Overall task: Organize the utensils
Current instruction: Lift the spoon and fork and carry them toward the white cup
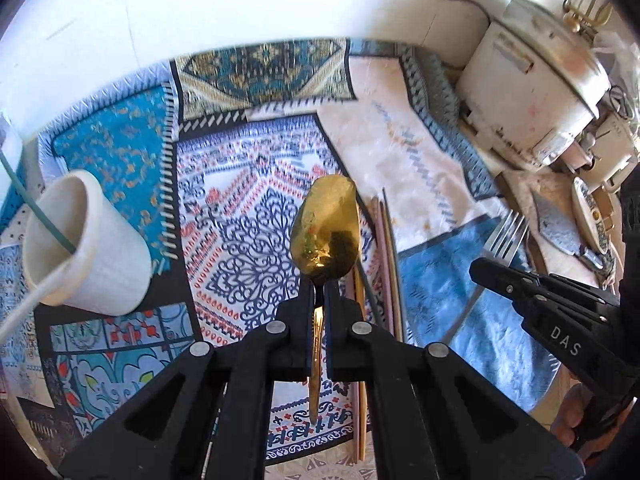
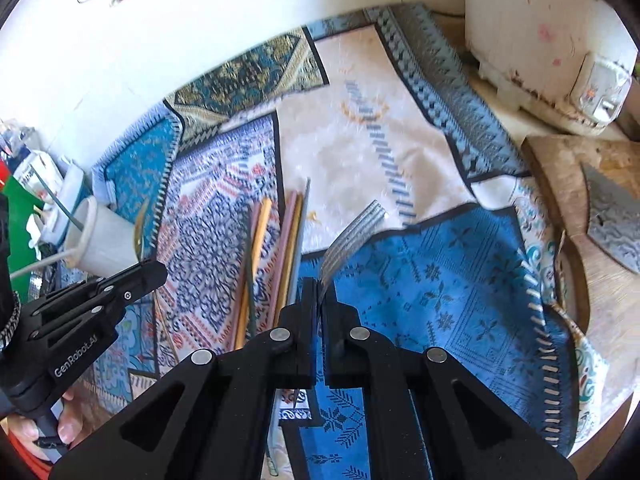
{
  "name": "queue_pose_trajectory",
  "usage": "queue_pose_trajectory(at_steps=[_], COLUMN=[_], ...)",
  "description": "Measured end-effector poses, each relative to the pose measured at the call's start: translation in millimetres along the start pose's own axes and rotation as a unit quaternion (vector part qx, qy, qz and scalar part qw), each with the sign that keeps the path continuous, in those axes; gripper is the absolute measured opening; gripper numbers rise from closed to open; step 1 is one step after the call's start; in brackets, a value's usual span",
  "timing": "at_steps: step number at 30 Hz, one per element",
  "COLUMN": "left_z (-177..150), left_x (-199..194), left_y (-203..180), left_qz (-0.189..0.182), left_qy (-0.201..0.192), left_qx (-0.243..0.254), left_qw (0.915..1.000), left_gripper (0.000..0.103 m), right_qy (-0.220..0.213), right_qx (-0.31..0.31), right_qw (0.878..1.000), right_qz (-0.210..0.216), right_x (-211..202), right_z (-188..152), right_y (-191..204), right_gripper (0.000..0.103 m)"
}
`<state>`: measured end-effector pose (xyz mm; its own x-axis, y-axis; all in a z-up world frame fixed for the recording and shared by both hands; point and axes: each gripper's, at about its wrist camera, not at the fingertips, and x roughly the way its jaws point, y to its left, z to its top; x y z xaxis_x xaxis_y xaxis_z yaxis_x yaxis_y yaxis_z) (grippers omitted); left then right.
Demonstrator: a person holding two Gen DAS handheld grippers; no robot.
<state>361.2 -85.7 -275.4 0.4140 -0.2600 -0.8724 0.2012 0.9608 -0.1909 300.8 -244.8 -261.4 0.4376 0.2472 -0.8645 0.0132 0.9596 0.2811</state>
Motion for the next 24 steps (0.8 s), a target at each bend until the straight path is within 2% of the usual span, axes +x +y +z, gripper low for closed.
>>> queue_pose_trajectory(at_steps=[12,24], left_z=[21.4,45.8], left_x=[-55.0,-116.1], left_y=[0.9,27.2], left_qz=[-0.005,0.013], left_qy=[-0.065,-0.143], left_qx=[-0.001,-0.024], left_qw=[0.9978,0.9894], left_gripper=[0.002,0.002], right_qy=[-0.063,-0.127], right_qx=[-0.039,-0.093], right_qw=[0.997,0.986], right_qz=[0.02,0.055], right_x=[-43.5,-81.4], right_z=[24.3,57.3], right_y=[36.7,81.7], right_gripper=[0.002,0.002])
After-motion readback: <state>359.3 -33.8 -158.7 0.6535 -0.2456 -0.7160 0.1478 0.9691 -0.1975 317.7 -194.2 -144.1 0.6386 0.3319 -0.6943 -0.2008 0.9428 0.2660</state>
